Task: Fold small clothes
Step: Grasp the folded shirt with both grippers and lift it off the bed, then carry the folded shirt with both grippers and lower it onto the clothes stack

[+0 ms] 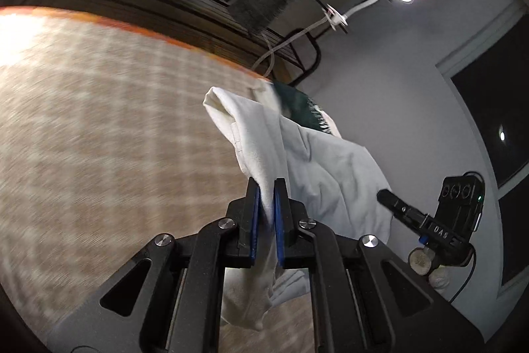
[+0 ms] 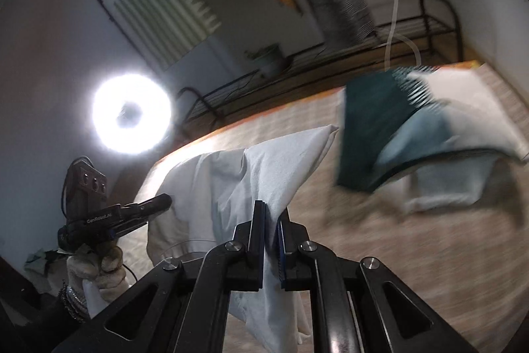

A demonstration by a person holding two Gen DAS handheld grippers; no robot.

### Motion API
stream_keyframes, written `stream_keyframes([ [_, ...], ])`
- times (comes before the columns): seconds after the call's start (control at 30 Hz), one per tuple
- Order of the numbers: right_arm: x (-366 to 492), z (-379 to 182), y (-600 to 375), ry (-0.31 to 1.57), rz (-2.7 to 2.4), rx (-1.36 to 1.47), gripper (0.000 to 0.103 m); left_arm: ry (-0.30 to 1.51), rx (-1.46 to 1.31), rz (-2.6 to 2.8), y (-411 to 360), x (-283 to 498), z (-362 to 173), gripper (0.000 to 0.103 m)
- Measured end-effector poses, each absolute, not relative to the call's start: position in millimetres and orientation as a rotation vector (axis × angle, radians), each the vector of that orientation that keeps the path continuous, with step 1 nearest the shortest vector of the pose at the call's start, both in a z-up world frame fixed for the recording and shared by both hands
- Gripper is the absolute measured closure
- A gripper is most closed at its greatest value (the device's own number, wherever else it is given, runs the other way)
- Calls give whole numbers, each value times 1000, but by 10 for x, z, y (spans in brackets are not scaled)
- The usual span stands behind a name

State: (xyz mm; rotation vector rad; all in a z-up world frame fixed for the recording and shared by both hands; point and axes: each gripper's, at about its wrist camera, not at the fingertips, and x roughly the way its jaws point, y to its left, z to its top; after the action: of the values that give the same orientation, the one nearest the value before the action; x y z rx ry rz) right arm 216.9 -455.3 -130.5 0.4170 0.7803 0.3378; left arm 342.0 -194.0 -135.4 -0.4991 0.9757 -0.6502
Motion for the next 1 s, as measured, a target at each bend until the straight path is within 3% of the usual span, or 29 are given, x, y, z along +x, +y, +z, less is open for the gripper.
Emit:
stream_keyframes([
  [0.5,2810,-887,-5947,692,91,335,101,920,-385,-713,-3669,4297,-1208,97],
  [1.0,3482,-1186,-6570,732,-37,295,102,903,-215,-617,-4338,4689,-1434,97],
])
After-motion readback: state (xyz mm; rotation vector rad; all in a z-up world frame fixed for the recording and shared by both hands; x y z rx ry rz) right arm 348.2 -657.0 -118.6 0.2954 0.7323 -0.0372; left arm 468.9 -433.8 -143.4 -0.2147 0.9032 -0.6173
